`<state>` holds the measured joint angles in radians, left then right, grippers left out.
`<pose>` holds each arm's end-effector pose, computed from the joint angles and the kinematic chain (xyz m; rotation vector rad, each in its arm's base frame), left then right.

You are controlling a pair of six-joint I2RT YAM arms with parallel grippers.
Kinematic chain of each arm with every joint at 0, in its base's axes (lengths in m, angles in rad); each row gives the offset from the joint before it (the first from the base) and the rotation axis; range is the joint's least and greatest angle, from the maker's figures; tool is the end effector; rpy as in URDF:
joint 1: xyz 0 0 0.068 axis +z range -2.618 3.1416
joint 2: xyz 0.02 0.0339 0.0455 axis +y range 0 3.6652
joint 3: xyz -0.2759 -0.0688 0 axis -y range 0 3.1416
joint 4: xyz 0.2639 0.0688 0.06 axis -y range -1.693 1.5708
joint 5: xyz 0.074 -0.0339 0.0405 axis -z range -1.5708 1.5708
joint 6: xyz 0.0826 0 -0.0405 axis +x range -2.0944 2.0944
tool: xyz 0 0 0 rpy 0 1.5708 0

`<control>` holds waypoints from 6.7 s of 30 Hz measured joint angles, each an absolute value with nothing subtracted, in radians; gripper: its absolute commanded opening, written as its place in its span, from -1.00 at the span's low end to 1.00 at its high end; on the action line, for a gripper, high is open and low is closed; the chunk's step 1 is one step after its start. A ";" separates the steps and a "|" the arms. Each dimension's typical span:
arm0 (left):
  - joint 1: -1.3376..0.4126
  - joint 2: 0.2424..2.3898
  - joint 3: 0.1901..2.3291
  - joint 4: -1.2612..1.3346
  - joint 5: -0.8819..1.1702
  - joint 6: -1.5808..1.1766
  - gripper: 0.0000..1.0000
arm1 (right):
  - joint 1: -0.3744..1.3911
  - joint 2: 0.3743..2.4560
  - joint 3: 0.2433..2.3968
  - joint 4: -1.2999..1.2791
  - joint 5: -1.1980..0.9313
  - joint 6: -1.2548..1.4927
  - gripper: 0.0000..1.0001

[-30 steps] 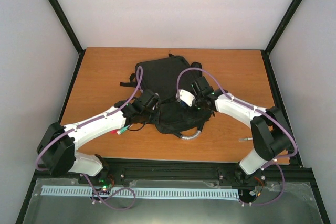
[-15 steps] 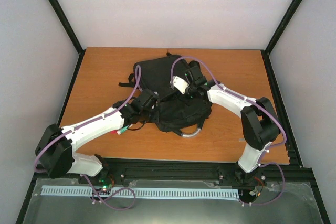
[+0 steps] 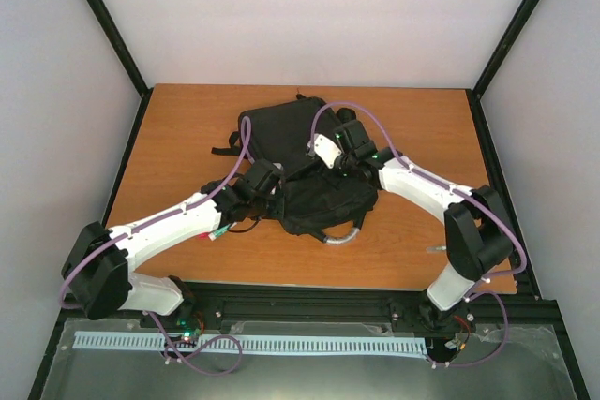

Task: Pack the student bag
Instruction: Place the stationery in the student bag, then pick up the stationery from the center of the board, then place the stationery in the student bag.

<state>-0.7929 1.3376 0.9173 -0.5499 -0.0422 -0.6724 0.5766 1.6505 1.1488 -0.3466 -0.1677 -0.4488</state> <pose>0.2201 -0.2185 0.1999 0.1408 2.6192 -0.5021 0.3320 0.2323 0.1976 -1.2534 2.0700 0.2612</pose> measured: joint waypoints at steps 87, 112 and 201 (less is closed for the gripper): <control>-0.793 1.478 0.952 -0.532 -0.003 -0.616 -0.98 | -0.484 1.148 0.780 -1.013 -0.146 -1.348 -0.94; -0.793 1.428 0.868 -0.378 0.012 -0.689 -0.98 | 0.367 1.532 1.158 -1.061 -0.253 -0.650 -0.94; -0.792 1.272 0.743 -0.360 -0.014 -0.721 -0.98 | 0.447 1.751 1.301 -0.601 -0.448 -0.238 0.09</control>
<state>-0.7921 1.2720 0.7429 -0.3603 -0.0143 -0.7208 0.4465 1.7512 1.3006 -0.6010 -0.4480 -0.2382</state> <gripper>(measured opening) 0.012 0.542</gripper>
